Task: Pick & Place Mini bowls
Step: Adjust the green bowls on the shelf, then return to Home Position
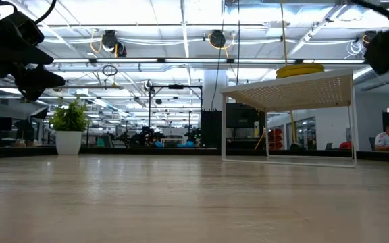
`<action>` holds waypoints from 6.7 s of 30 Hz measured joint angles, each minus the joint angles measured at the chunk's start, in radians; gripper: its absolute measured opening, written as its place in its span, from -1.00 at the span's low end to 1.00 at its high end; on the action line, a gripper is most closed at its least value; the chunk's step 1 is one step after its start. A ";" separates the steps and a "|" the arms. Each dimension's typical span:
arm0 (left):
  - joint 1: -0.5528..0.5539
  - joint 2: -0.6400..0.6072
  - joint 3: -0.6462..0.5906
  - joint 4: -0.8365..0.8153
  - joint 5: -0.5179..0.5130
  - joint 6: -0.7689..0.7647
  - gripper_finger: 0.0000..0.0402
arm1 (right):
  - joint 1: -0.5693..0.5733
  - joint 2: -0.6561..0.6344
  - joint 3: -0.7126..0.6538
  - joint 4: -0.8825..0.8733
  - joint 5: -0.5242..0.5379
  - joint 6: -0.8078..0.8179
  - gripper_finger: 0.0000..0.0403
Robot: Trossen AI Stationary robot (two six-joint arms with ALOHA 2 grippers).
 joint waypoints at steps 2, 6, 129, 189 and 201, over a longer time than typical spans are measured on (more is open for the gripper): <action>0.000 0.000 0.000 -0.001 0.000 0.000 0.26 | -0.008 0.000 -0.017 -0.005 -0.002 0.000 -0.12; 0.000 0.000 0.000 -0.016 0.000 -0.001 0.26 | -0.015 0.001 -0.031 0.000 -0.003 0.000 -0.35; 0.000 0.000 0.000 -0.037 -0.026 0.063 0.26 | -0.013 -0.918 -0.771 1.002 -0.061 -1.169 -1.00; 0.000 0.000 0.000 -0.035 -0.026 0.110 0.26 | -0.013 -0.921 -0.774 1.034 -0.052 -1.178 -1.00; 0.000 0.000 0.000 -0.035 -0.026 0.110 0.26 | -0.013 -0.921 -0.774 1.034 -0.052 -1.178 -1.00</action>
